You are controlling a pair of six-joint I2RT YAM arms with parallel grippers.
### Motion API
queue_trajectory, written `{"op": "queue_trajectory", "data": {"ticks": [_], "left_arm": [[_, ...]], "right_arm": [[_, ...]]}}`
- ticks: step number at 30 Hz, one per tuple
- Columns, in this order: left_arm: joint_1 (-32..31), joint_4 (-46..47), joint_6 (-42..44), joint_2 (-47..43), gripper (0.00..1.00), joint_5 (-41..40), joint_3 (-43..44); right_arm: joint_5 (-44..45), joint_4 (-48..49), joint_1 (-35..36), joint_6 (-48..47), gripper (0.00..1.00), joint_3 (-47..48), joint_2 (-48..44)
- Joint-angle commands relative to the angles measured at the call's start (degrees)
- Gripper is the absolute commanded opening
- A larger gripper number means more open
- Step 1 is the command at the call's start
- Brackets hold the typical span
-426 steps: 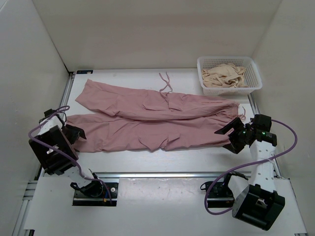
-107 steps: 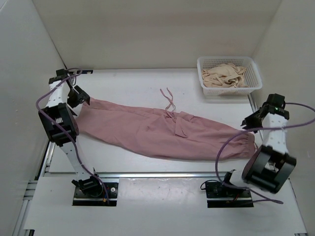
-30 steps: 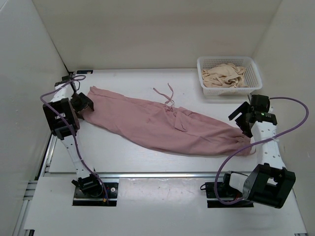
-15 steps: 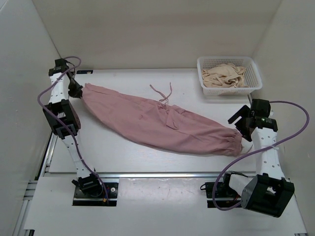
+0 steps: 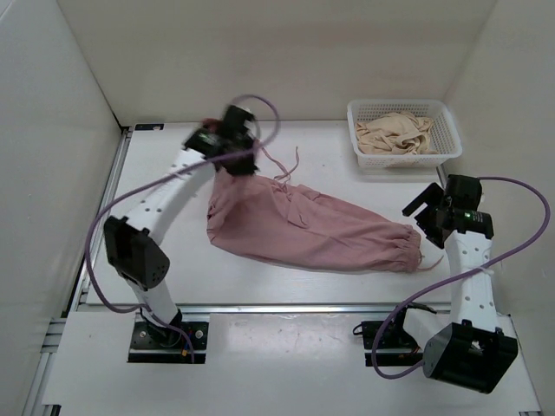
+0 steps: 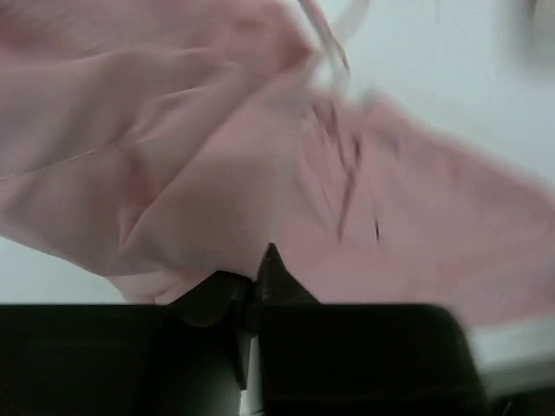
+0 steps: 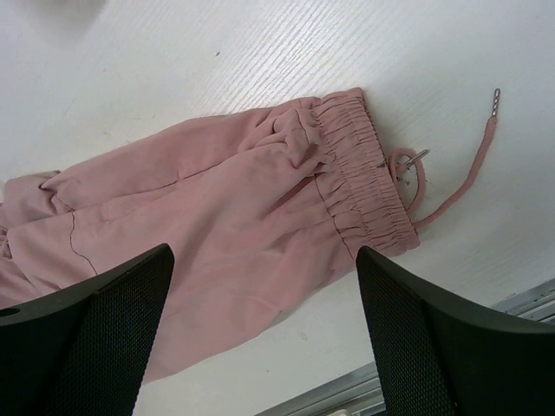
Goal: Fold and stack the trousers
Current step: Fold the trousers
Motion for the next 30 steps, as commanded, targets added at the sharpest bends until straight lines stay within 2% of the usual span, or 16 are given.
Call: {"op": "queue_trajectory", "data": {"ticks": [1,2,3,6,9,10,13,14,17,20,21,22,23,25,30], "left_arm": [[-10.2,-3.9,-7.0,-0.5,0.28,-2.5,-9.2],[-12.4,-3.9,-7.7,0.0,0.82,-2.4,-12.5],[-14.1,-4.5,-8.5,1.3,0.99,-2.4,-13.3],[-17.3,-8.0,-8.8,4.0,1.00,-5.9,-10.9],[-17.9,-12.1,-7.7,4.5,1.00,-10.7,-3.1],[-17.9,-12.9,-7.7,4.5,0.88,-11.7,-1.2],[-17.9,-12.9,-4.7,4.5,0.40,-12.9,3.1],[-17.9,-12.4,-3.6,5.1,0.11,-12.9,3.6],[-18.4,-12.4,-1.1,9.0,0.10,-11.1,6.6],[-21.2,-13.7,1.0,15.8,0.37,-9.8,11.9],[-23.5,-14.5,3.4,17.9,0.50,-8.3,13.7],[-24.9,-15.6,4.6,22.7,0.91,-7.7,17.9],[-26.1,-17.2,4.6,25.4,0.99,-7.7,20.6],[-29.1,-22.0,4.1,29.9,0.99,-11.2,26.5],[-29.7,-19.3,1.4,32.7,0.89,-11.8,23.0]], "right_arm": [[-0.2,-2.0,0.0,-0.5,0.90,2.5,-2.5],[-0.2,-2.0,0.0,-0.5,0.90,1.9,-3.3],[0.3,-2.0,0.0,-0.5,0.90,1.9,-3.3],[0.3,-2.5,0.0,-1.1,0.90,1.4,-3.8],[0.3,-3.0,0.0,-1.1,0.90,1.4,-3.8],[0.3,-3.0,0.0,-1.1,0.90,1.4,-4.3],[0.9,-3.6,0.0,-1.6,0.90,1.4,-5.7],[0.9,-4.2,0.0,-1.6,0.90,1.4,-6.3],[0.9,-4.2,0.0,-2.1,0.90,1.4,-6.3],[0.9,-4.8,0.0,-2.1,0.90,0.8,-6.3],[0.9,-4.8,0.0,-2.1,0.90,0.8,-6.3],[0.3,-4.8,0.0,-2.1,0.90,0.2,-6.3],[0.3,-4.8,0.0,-2.1,0.90,0.2,-6.3],[0.9,-4.8,0.0,-2.1,0.90,-0.3,-6.3],[1.4,-5.3,0.0,-2.8,0.90,-0.3,-6.9]]}}
